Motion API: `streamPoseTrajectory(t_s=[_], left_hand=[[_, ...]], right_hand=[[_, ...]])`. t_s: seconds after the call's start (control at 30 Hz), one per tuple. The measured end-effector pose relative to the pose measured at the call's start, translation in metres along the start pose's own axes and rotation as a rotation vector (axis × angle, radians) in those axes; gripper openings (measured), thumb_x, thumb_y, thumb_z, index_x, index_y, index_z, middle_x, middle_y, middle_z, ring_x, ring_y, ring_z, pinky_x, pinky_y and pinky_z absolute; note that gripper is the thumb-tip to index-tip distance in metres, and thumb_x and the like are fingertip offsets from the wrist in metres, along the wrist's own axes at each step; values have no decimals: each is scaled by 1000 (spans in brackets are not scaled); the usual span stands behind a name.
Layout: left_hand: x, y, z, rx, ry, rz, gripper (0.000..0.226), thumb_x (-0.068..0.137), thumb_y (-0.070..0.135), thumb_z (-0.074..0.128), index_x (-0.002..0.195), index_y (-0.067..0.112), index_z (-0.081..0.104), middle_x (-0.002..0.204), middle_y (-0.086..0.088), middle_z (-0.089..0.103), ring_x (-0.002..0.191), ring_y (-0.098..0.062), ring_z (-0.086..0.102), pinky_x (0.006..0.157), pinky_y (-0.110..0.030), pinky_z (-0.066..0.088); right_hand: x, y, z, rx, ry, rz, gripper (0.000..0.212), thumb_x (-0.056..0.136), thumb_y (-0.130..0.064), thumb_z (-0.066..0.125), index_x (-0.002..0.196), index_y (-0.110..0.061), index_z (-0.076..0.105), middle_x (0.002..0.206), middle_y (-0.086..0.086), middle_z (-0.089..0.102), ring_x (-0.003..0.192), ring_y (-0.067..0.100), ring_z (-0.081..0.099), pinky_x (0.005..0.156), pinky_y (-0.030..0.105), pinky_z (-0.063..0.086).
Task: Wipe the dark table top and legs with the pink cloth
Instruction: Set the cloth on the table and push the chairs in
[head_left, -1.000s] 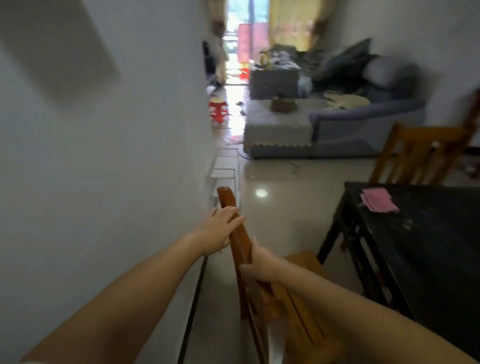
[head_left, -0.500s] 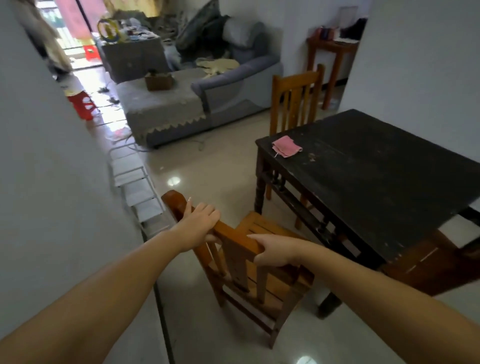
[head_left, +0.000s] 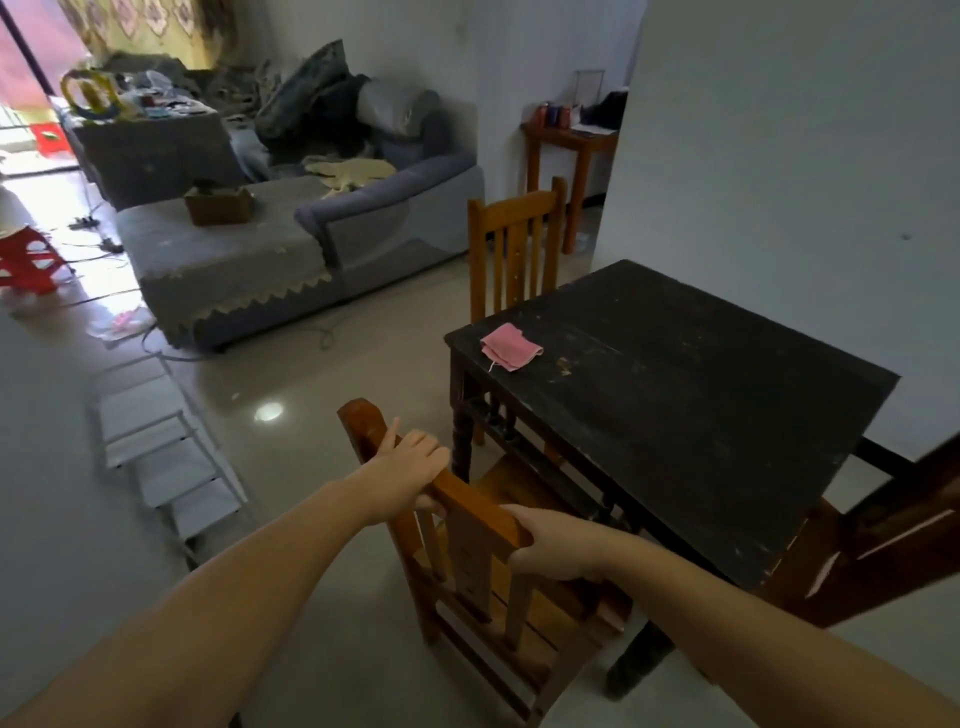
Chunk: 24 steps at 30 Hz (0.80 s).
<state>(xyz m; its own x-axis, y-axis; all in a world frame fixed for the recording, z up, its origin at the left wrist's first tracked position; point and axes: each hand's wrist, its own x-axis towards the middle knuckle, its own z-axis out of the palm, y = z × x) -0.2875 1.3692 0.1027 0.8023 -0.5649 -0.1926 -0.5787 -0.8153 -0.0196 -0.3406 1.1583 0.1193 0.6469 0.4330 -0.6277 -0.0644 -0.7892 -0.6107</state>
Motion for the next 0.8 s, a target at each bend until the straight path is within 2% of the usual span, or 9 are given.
streamPoseTrajectory(t_s=[0.1,0.17,0.2,0.3,0.37,0.43,0.53,0.7,0.8], left_hand=[[24,-13,-3,41,32,110,40,84,52,54,106,20,45,116,1,48,116,-18,40,111,-43,17],[37,-25,-7,71,42,225,35,82,55,54,94,24,41,99,4,49,99,-15,47,95,-30,35],[42,-30,-8,79,24,288,35,82,55,54,90,24,40,94,5,48,91,-13,48,85,-26,38],[55,-42,-12,125,4,482,38,84,56,50,95,20,47,95,2,53,87,-13,51,69,-21,35],[62,-50,-8,107,94,605,42,84,60,44,94,19,51,92,2,56,84,-14,54,63,-21,33],[68,-58,0,65,189,718,47,80,65,38,84,21,52,80,4,57,70,-12,57,54,-21,35],[74,-64,11,29,335,822,45,77,66,36,69,24,48,60,9,53,48,-6,51,41,-17,31],[92,-81,14,-34,363,929,42,78,64,37,69,24,48,56,10,50,44,-6,47,38,-16,33],[115,-93,8,-34,340,952,46,79,66,36,72,23,51,61,8,54,48,-7,52,41,-20,42]], right_hand=[[6,2,-15,27,-10,15,64,88,-22,56,142,-38,25,103,-7,57,94,13,60,88,31,50],[10,2,-19,30,-17,16,62,88,-23,56,141,-39,28,99,-10,56,89,9,57,86,30,49],[10,1,-19,28,-10,23,59,88,-24,56,139,-39,30,100,-9,57,88,9,57,87,31,49],[11,-3,-12,-6,104,77,36,89,-31,57,123,-34,47,104,-4,59,92,14,59,86,32,50],[13,-8,-1,-43,270,159,22,88,-39,58,106,-30,54,95,-6,60,85,13,61,79,29,52],[18,-15,17,-84,455,293,25,85,-52,57,95,-29,53,87,-8,60,76,10,61,75,30,54],[22,-28,33,-253,641,473,41,81,-68,46,94,-29,48,87,-8,59,76,10,60,75,31,55],[33,-42,34,-323,746,517,47,82,-71,39,98,-28,49,90,-8,61,79,10,61,76,30,53],[51,-39,26,-324,797,539,48,80,-73,35,97,-30,50,88,-9,61,77,9,61,75,29,53]])
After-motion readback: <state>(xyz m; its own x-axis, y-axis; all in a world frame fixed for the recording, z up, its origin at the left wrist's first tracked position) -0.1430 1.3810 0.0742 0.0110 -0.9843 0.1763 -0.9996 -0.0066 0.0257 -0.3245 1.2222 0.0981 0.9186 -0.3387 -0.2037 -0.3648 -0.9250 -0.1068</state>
